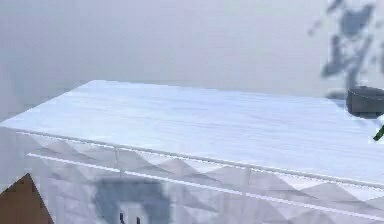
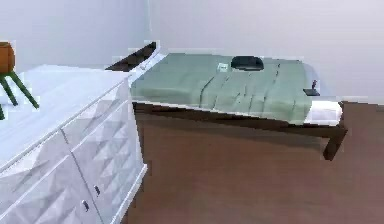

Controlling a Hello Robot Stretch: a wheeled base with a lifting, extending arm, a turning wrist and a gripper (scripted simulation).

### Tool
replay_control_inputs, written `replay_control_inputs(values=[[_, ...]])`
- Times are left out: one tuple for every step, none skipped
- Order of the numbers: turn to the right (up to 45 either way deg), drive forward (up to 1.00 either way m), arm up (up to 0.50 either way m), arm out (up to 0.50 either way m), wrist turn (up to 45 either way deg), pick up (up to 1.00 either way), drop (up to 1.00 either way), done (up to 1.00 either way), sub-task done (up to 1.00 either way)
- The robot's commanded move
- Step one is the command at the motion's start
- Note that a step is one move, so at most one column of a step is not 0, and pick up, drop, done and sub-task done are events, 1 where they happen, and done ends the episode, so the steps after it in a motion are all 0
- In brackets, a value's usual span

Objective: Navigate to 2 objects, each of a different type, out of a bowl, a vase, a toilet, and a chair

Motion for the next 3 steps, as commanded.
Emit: replay_control_inputs(values=[[-45.0, 0.00, 0.00, 0.00, 0.0, 0.00, 0.00, 0.00, 0.00], [-33.0, 0.00, 0.00, 0.00, 0.0, 0.00, 0.00, 0.00, 0.00], [0.0, 1.00, 0.00, 0.00, 0.0, 0.00, 0.00, 0.00, 0.00]])
